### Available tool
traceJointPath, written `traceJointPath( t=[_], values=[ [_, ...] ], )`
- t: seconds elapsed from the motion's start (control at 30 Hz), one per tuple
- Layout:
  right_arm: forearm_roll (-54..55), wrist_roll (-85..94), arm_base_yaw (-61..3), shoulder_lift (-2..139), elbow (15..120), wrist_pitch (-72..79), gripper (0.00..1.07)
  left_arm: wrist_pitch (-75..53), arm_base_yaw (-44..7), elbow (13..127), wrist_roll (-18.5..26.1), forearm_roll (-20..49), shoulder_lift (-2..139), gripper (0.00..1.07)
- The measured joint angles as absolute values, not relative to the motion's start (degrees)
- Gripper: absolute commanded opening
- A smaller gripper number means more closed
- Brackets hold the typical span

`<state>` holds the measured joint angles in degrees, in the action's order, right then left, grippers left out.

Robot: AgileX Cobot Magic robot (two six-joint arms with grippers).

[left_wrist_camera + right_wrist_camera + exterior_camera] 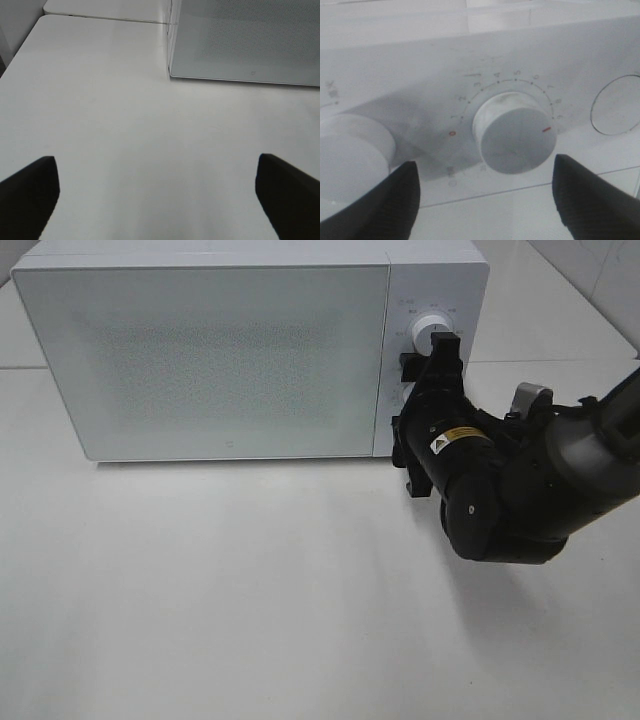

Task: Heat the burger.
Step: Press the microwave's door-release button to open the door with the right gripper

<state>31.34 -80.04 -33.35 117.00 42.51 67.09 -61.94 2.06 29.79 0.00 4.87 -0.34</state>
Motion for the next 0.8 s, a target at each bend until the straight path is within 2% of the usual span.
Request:
traceJointPath(
  t=[0.23,0.37,0.47,0.57,0.63,0.67,0.73,0.8],
  values=[
    [22.52,-74.26,-33.12,111.33,38.79,63.88,0.75,-61.94,2.06,29.79,0.00,4.87,-0.34,1.00],
    [14.21,-66.41,-33.12,105.08,37.07,48.70,0.74,-61.94,2.06,29.79,0.00,4.87,-0.34,1.00],
    [12.66,-59.53,-33.12,101.81,37.01,41.48,0.74,-61.94,2.06,29.79,0.00,4.87,-0.34,1.00],
    [12.66,-56.15,-33.12,100.55,37.01,39.08,0.74,-61.94,2.06,29.79,0.00,4.87,-0.34,1.00],
    [14.90,-40.51,-33.12,95.57,36.96,29.97,0.74,-61.94,2.06,29.79,0.00,4.87,-0.34,1.00],
    [14.90,-40.51,-33.12,95.57,36.96,29.97,0.74,-61.94,2.06,29.79,0.00,4.87,-0.34,1.00],
    [17.88,-26.99,-33.06,92.65,36.96,23.66,0.74,-61.94,2.06,29.79,0.00,4.87,-0.34,1.00],
    [19.02,-22.06,-33.06,91.62,36.96,21.43,0.74,-61.94,2.06,29.79,0.00,4.87,-0.34,1.00]
  ],
)
